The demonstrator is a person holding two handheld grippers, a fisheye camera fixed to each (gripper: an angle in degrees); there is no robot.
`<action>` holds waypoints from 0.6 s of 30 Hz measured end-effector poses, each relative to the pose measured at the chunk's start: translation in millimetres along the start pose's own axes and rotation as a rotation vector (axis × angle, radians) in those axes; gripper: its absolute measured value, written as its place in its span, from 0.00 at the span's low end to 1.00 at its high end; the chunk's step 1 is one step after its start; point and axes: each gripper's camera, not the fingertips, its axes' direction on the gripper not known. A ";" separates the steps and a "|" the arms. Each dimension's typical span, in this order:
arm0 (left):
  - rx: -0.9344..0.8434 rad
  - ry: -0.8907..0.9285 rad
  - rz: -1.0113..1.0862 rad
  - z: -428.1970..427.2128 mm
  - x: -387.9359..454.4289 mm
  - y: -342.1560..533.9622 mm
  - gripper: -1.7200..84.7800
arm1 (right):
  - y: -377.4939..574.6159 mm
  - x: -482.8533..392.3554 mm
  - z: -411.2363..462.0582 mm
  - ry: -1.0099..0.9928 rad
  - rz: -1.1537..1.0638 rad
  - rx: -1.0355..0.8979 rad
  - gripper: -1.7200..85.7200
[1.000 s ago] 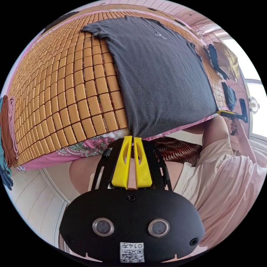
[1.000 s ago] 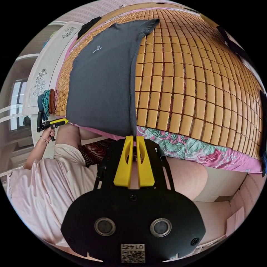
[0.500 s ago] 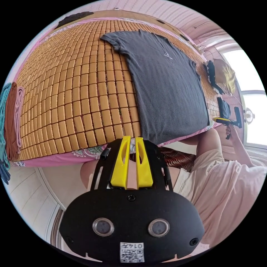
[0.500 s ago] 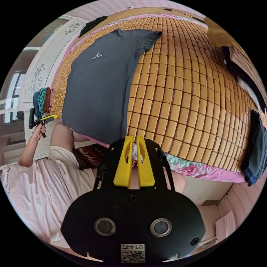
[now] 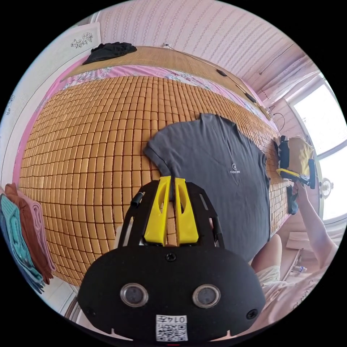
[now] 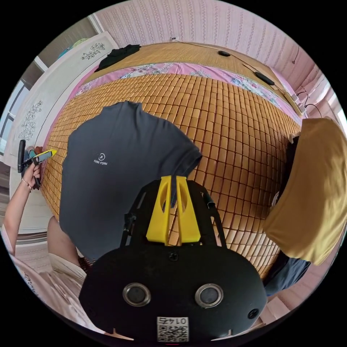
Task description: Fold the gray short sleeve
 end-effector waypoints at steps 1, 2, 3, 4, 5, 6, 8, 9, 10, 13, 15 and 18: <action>0.002 0.004 -0.002 6.7 -0.2 -19.2 0.02 | -12.0 2.2 4.7 -0.007 0.029 0.002 0.06; 0.012 -0.005 -0.001 12.6 0.4 -36.1 0.01 | -22.4 4.4 10.1 -0.017 0.054 0.003 0.08; 0.015 -0.014 -0.001 15.9 0.5 -44.0 0.01 | -27.1 5.2 13.7 -0.022 0.065 -0.001 0.08; 0.015 -0.034 -0.005 23.3 0.3 -58.1 0.01 | -35.5 5.9 22.0 -0.034 0.076 -0.018 0.08; 0.014 -0.048 -0.014 31.2 -1.1 -69.1 0.01 | -41.8 4.7 31.5 -0.027 0.075 -0.042 0.08; 0.012 -0.053 -0.019 35.6 -2.0 -73.6 0.01 | -44.0 3.7 36.7 -0.012 0.073 -0.058 0.07; -0.041 -0.072 -0.035 58.7 -5.5 -84.3 0.01 | -44.8 -2.3 52.0 0.059 0.048 -0.095 0.02; -0.065 -0.079 -0.034 65.2 -6.0 -85.0 0.01 | -43.3 -3.7 50.8 0.059 0.041 -0.078 0.02; -0.075 -0.091 -0.024 70.9 -6.0 -83.7 0.01 | -40.6 -4.5 50.8 0.104 0.060 -0.069 0.02; -0.039 -0.095 -0.090 65.4 -13.6 -77.7 0.01 | -31.5 -8.4 51.3 0.102 0.047 -0.038 0.01; -0.020 -0.087 -0.104 64.2 -13.0 -73.4 0.01 | -30.2 -12.6 50.8 0.104 0.054 -0.043 0.01; -0.008 -0.103 -0.128 58.4 -5.9 -69.9 0.01 | -27.4 -21.4 40.3 0.062 0.098 -0.020 0.02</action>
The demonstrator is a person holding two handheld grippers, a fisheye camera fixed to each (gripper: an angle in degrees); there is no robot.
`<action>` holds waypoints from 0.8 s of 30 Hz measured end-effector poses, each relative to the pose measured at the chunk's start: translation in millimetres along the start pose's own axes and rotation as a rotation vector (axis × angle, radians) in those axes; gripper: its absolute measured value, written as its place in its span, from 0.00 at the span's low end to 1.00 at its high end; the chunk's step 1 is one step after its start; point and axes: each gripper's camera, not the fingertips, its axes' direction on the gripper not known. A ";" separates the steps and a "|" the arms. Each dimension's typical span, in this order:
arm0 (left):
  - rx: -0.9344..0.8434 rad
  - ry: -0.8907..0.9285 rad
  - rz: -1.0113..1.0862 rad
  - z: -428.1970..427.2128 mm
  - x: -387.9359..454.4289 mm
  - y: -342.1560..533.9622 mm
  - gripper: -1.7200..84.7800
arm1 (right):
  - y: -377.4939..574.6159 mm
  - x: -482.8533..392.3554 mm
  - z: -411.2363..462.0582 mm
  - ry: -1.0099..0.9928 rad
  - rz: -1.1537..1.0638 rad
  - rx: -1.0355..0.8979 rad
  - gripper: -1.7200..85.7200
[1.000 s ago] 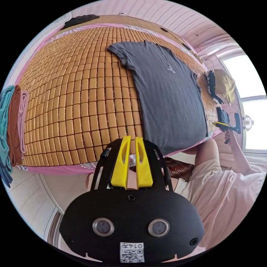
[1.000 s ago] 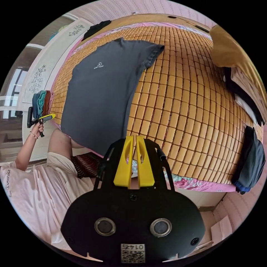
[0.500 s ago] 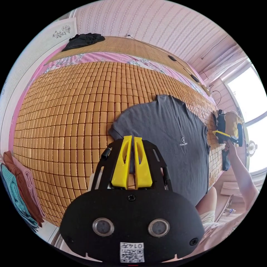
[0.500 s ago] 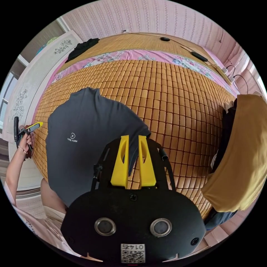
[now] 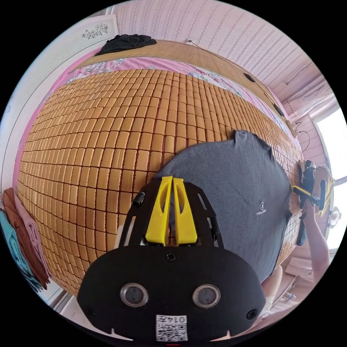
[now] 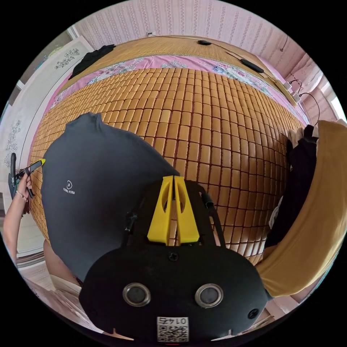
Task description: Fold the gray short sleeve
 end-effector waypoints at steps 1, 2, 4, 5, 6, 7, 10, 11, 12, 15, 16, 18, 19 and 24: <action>0.012 0.016 -0.015 -8.4 0.8 4.0 0.01 | 7.5 -3.1 -11.7 0.010 0.023 0.044 0.02; 0.041 0.043 -0.015 -22.1 2.1 11.1 0.02 | 20.5 -6.7 -26.3 0.011 0.031 0.106 0.03; 0.096 0.085 0.009 -49.5 5.4 30.1 0.02 | 47.2 -12.1 -46.6 -0.010 0.029 0.168 0.06; 0.122 0.114 0.046 -68.3 9.1 49.4 0.03 | 71.3 -17.6 -58.4 -0.042 0.014 0.198 0.07; 0.132 0.124 0.068 -77.6 11.3 61.3 0.03 | 85.0 -21.2 -63.2 -0.059 0.002 0.206 0.08; 0.143 0.141 0.113 -94.8 15.9 89.9 0.03 | 114.5 -30.5 -69.7 -0.082 -0.031 0.202 0.08; 0.088 0.170 0.225 -119.6 27.2 177.6 0.04 | 194.0 -57.5 -67.5 -0.085 -0.069 0.119 0.09; 0.043 0.162 0.259 -122.7 31.3 215.6 0.04 | 222.8 -67.9 -60.7 -0.106 -0.073 0.064 0.09; 0.020 0.156 0.272 -123.4 33.1 234.4 0.05 | 235.7 -72.8 -56.8 -0.119 -0.074 0.031 0.10; -0.079 0.151 0.291 -123.7 39.2 316.2 0.07 | 283.7 -95.8 -44.8 -0.155 -0.055 -0.043 0.11; -0.094 0.158 0.284 -125.3 41.0 340.4 0.07 | 292.5 -105.2 -41.6 -0.163 -0.058 -0.062 0.11; -0.107 0.181 0.281 -127.0 44.6 364.6 0.07 | 297.1 -120.0 -36.9 -0.171 -0.082 -0.088 0.11; -0.121 0.186 0.280 -126.8 47.5 374.3 0.07 | 296.7 -128.9 -32.8 -0.159 -0.088 -0.104 0.11; -0.161 0.126 0.313 -119.4 64.6 390.7 0.07 | 285.4 -153.1 -14.3 -0.149 -0.058 -0.168 0.06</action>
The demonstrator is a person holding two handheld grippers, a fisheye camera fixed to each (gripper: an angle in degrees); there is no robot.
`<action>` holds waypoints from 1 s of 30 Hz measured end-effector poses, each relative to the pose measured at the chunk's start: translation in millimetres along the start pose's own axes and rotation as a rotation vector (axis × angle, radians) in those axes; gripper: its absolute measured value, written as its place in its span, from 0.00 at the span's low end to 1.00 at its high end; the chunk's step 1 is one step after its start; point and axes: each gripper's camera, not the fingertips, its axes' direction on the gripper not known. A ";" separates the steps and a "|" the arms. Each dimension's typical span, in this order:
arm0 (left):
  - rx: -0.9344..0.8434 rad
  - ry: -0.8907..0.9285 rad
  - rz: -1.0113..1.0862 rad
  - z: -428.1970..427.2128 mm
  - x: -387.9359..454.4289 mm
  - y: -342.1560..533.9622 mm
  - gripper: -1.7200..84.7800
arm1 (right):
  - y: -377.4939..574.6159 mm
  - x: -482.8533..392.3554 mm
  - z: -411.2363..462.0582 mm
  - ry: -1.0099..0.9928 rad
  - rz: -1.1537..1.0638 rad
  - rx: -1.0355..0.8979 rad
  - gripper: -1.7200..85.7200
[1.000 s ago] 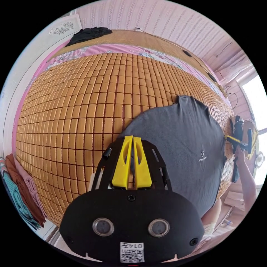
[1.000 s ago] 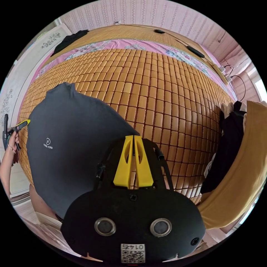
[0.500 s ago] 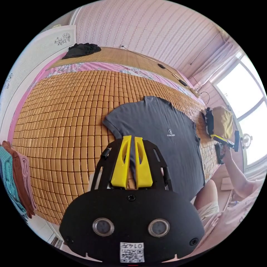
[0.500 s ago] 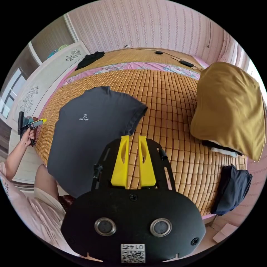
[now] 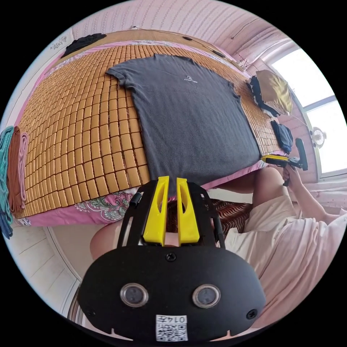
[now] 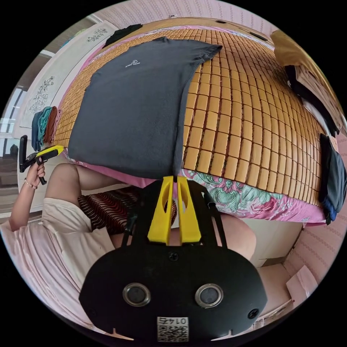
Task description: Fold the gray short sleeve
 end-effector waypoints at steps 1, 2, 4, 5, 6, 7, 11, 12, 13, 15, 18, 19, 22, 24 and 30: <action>-0.017 -0.029 0.011 3.4 3.7 0.4 0.07 | -2.9 -4.6 2.5 0.013 0.001 -0.011 0.05; -0.034 -0.045 0.014 6.2 5.6 1.2 0.07 | -6.2 -9.2 5.2 0.038 0.001 -0.035 0.04; -0.028 -0.026 0.000 3.8 6.0 4.2 0.07 | -11.2 -18.4 9.6 0.087 -0.026 -0.084 0.02; 0.002 0.006 -0.015 -2.7 5.3 7.6 0.07 | -13.1 -25.2 11.3 0.138 -0.047 -0.101 0.02; 0.019 0.021 -0.021 -6.3 5.0 9.3 0.07 | -14.0 -28.5 11.8 0.155 -0.057 -0.112 0.02; 0.049 0.040 -0.027 -13.3 4.5 12.5 0.07 | -15.1 -34.9 11.3 0.177 -0.079 -0.124 0.01; 0.126 0.037 -0.006 -34.1 1.5 16.3 0.07 | -22.1 -61.6 4.7 0.300 -0.181 -0.132 0.01; 0.139 0.037 -0.005 -37.1 -0.2 16.6 0.07 | -24.5 -66.9 4.3 0.331 -0.204 -0.134 0.01; 0.163 0.041 -0.010 -43.0 -4.4 17.5 0.07 | -31.6 -78.7 3.6 0.375 -0.254 -0.139 0.02; 0.199 0.056 -0.026 -51.5 -11.2 21.7 0.07 | -47.6 -98.6 -0.6 0.402 -0.329 -0.126 0.02; 0.264 0.100 -0.058 -61.5 -25.4 35.4 0.07 | -86.2 -135.0 -15.6 0.361 -0.420 -0.052 0.06; 0.278 0.107 -0.071 -63.2 -33.1 40.1 0.07 | -103.9 -151.0 -20.5 0.340 -0.450 -0.025 0.07; 0.296 0.090 -0.086 -65.1 -53.7 44.0 0.07 | -147.8 -196.1 -26.1 0.317 -0.535 0.031 0.07; 0.306 0.080 -0.101 -65.2 -68.1 40.4 0.07 | -174.1 -224.2 -26.6 0.281 -0.591 0.039 0.08; 0.350 0.092 -0.143 -60.3 -125.8 -0.4 0.06 | -259.7 -306.2 -27.5 0.191 -0.722 0.084 0.08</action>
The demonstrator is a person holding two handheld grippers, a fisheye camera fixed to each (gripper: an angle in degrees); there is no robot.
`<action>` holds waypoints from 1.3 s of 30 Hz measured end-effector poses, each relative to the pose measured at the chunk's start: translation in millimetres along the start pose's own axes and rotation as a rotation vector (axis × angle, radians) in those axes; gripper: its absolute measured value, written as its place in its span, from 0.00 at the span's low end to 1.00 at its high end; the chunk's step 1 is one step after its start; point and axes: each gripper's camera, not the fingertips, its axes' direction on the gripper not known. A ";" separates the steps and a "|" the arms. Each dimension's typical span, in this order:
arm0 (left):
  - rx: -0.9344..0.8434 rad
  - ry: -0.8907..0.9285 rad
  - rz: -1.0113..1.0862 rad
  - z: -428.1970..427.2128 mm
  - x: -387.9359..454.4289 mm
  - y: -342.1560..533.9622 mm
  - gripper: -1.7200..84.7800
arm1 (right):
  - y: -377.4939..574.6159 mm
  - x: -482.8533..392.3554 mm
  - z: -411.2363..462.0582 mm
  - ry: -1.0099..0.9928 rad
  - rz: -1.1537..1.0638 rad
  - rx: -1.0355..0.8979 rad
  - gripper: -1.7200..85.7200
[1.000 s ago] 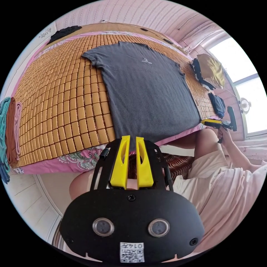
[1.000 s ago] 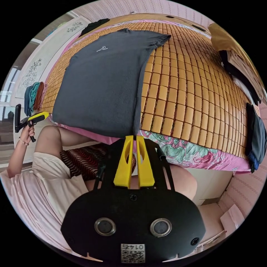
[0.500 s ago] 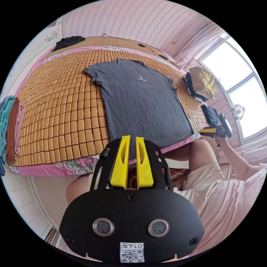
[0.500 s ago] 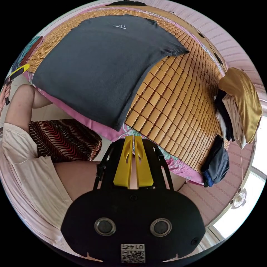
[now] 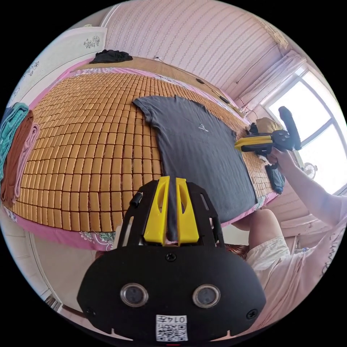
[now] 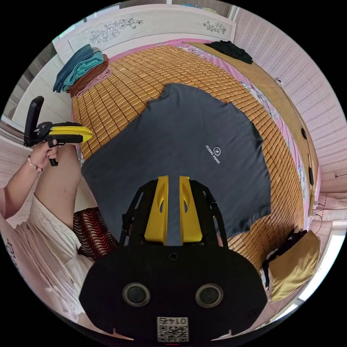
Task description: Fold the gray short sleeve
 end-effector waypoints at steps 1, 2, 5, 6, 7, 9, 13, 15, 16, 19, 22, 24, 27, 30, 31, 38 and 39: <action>0.014 0.006 -0.012 4.3 -11.2 -11.7 0.06 | -22.5 1.6 1.4 -0.022 -0.015 0.017 0.08; 0.027 0.004 -0.028 9.2 -23.0 -24.3 0.06 | -44.5 3.8 2.6 -0.046 -0.024 0.040 0.08; 0.076 0.003 -0.089 21.8 -53.4 -56.9 0.06 | -100.9 6.7 10.3 -0.073 -0.050 0.053 0.08; 0.087 0.002 -0.101 24.4 -59.0 -63.3 0.06 | -112.7 6.5 13.2 -0.071 -0.058 0.044 0.08; 0.105 -0.001 -0.120 30.0 -69.3 -75.9 0.06 | -135.9 5.4 19.5 -0.064 -0.073 0.027 0.08; 0.125 -0.001 -0.146 39.2 -83.3 -93.1 0.06 | -170.3 2.5 30.5 -0.052 -0.101 -0.004 0.09; 0.126 0.038 -0.194 69.2 -110.7 -123.2 0.08 | -241.4 -8.6 54.0 -0.044 -0.160 -0.043 0.10; 0.116 0.037 -0.193 82.7 -117.8 -131.7 0.09 | -264.1 -14.4 63.6 -0.006 -0.175 -0.048 0.11; 0.106 0.034 -0.194 91.3 -122.5 -135.6 0.09 | -276.1 -17.1 70.1 0.019 -0.175 -0.049 0.11; 0.067 0.046 -0.199 111.2 -135.7 -140.4 0.08 | -297.5 -19.2 83.7 0.023 -0.157 -0.045 0.11; 0.057 0.056 -0.196 123.0 -147.8 -137.5 0.03 | -307.7 -15.2 96.0 0.056 -0.137 -0.055 0.08; 0.063 0.055 -0.167 128.1 -150.7 -134.9 0.01 | -308.5 -9.5 95.7 0.061 -0.113 -0.026 0.05; 0.076 0.043 -0.147 137.6 -152.3 -129.3 0.01 | -305.3 1.8 93.1 0.027 -0.096 -0.015 0.03; 0.079 0.040 -0.146 147.7 -154.5 -124.6 0.01 | -292.3 21.9 80.0 -0.013 -0.045 0.047 0.02; 0.086 0.033 -0.142 150.5 -154.1 -122.3 0.01 | -282.5 33.3 70.2 -0.047 -0.017 0.093 0.02; 0.180 -0.005 0.178 151.0 -91.7 -108.3 0.05 | -189.5 108.0 36.9 -0.105 0.108 0.194 0.07; 0.161 0.007 0.192 155.4 -88.2 -107.8 0.06 | -184.1 112.9 38.5 -0.090 0.114 0.181 0.08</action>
